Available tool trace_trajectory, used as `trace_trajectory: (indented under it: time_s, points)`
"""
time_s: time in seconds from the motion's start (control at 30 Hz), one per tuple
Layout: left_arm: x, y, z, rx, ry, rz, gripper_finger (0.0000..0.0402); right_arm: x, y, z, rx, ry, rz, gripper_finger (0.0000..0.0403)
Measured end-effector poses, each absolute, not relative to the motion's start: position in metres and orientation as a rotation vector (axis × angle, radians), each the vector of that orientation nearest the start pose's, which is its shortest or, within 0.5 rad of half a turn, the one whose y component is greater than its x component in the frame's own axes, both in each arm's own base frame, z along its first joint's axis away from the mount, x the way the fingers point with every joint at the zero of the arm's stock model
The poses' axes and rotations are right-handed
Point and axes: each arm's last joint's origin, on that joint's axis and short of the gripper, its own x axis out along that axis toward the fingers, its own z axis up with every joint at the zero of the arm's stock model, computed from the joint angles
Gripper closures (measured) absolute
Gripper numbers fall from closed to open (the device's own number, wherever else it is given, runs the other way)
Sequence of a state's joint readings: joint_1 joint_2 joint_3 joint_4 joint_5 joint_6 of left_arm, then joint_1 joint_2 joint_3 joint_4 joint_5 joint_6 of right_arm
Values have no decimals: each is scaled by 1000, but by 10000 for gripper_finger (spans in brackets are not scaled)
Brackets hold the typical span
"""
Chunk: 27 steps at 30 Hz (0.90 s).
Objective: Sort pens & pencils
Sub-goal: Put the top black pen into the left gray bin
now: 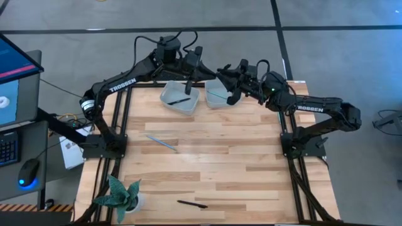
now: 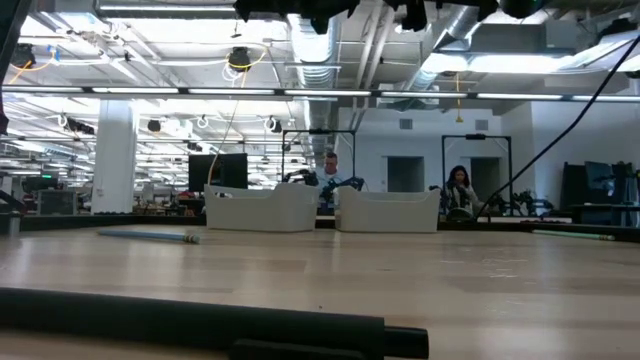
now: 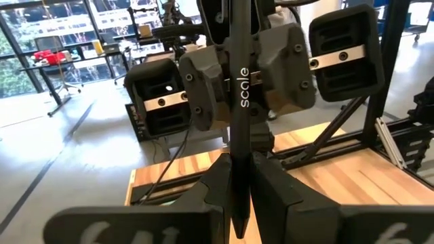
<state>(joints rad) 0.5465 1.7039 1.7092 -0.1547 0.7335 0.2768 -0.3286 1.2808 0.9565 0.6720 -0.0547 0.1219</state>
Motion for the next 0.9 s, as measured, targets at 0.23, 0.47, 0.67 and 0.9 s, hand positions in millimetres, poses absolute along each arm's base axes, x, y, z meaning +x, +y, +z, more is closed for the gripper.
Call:
trace_trajectory:
  time_s: [0.23,0.47,0.67,0.9]
  points:
    - [342,185,413,176,95,-203,371,272,-92,368,44,-356,-262,343]
    - [342,186,413,189,99,-179,353,271,-95,368,55,-352,-271,336]
    - [342,186,412,215,101,-180,348,271,-95,367,55,-350,-271,341]
    - [341,186,412,225,105,-179,347,271,-95,366,56,-340,-272,340]
